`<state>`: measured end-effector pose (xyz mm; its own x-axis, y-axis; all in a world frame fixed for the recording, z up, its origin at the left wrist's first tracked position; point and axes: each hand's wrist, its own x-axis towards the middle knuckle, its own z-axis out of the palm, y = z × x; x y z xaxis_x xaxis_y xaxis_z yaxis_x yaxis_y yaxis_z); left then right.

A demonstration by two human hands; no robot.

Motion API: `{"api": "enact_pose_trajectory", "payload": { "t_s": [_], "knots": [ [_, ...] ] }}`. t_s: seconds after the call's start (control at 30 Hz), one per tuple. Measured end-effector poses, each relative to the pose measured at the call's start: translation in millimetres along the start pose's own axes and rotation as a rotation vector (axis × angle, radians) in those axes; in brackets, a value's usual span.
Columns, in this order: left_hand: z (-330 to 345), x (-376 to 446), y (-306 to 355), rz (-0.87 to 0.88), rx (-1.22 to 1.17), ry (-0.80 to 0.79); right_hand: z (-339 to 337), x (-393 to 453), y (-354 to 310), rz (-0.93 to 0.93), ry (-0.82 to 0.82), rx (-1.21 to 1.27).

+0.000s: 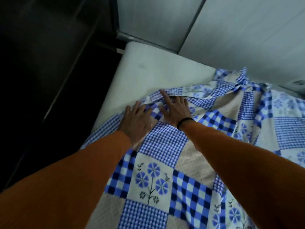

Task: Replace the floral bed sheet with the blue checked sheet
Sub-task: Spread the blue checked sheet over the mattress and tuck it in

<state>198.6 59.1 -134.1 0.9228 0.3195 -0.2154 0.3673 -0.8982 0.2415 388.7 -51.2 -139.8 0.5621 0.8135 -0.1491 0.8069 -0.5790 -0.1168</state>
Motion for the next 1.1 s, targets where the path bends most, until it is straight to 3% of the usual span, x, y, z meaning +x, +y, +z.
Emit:
{"api": "enact_pose_trajectory", "payload": {
  "t_s": [0.1,0.27,0.33,0.47,0.57,0.7,0.8,0.97,1.03,1.1],
  "knots": [
    [-3,59,1,0.009,-0.014,0.051,-11,33,42,0.173,0.123,0.101],
    [-6,118,-8,0.101,-0.014,0.068,-35,92,122,0.808,0.136,0.377],
    [-7,124,-15,0.103,-0.038,0.090,-52,117,137,0.883,0.165,0.396],
    [-14,113,-40,-0.011,-0.081,0.228,-86,175,102,0.636,0.187,0.403],
    [-22,92,-64,-0.220,-0.084,0.326,-113,224,40,0.370,0.194,0.448],
    [-32,77,-104,-0.520,-0.072,0.321,-130,288,-61,0.072,0.182,0.489],
    [-39,77,-122,-0.623,-0.061,0.297,-130,326,-125,0.041,0.111,0.605],
    [-33,80,-147,-0.489,-0.053,0.176,-114,333,-167,0.107,0.005,0.678],
    [-26,74,-160,-0.442,-0.211,0.149,-107,301,-178,0.106,0.009,0.630],
    [-20,54,-160,-0.567,-0.514,0.188,-83,250,-182,0.068,0.071,0.519]
  ]
}}
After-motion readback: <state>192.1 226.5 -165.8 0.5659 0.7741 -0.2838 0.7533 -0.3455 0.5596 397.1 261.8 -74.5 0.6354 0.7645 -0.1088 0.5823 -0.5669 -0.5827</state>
